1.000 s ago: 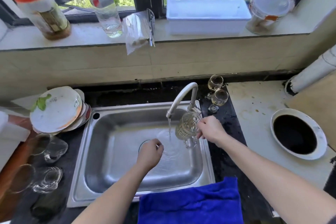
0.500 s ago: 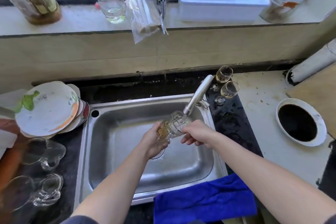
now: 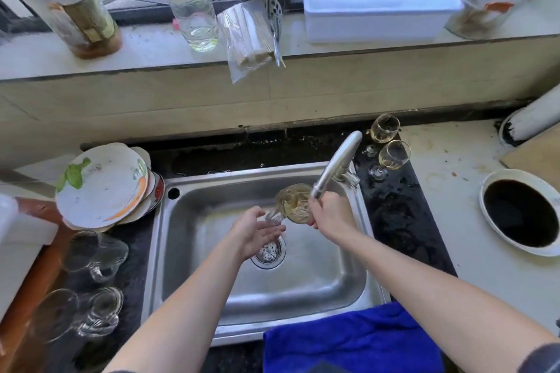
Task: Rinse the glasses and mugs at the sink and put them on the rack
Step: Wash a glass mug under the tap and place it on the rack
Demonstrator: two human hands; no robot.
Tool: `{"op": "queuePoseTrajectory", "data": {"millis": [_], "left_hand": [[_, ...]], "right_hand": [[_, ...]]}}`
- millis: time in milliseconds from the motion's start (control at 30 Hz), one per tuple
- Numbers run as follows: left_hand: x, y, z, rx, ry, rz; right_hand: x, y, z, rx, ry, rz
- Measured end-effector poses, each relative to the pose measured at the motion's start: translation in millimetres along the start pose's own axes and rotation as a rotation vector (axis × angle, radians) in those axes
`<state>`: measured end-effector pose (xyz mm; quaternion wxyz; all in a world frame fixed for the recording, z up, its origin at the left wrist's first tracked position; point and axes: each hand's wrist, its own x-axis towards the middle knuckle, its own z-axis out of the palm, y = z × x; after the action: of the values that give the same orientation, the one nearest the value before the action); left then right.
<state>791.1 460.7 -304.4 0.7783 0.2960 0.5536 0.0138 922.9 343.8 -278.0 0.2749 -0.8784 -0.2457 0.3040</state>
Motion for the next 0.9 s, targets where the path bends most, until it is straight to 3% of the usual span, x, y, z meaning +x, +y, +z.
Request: {"op": "queuePoseTrajectory", "data": {"millis": [167,267,400,467,567,700,900], "left_hand": [[16,-3,12,0.448,0.072,0.029],[13,-4,23,0.476,0.039,0.045],[16,-5,26,0.436,0.020,0.026],[14,-4,27,0.437,0.030,0.020],[17,1,26,0.405,0.095,-0.004],[20,11,24,0.436,0.141,-0.024],[14,15,27,0.583,0.153,-0.022]], "right_hand": [[-8,-5,-9,-0.105,-0.067,-0.183],[-5,3,-18,-0.174,-0.064,-0.248],[-17,24,-30,-0.364,0.281,-0.730],[-17,37,-31,-0.433,0.265,-0.858],[-12,43,-28,-0.585,0.198,-0.885],[-15,39,-15,-0.614,0.093,-0.928],[-2,18,1,-0.706,-0.180,-0.778]]}}
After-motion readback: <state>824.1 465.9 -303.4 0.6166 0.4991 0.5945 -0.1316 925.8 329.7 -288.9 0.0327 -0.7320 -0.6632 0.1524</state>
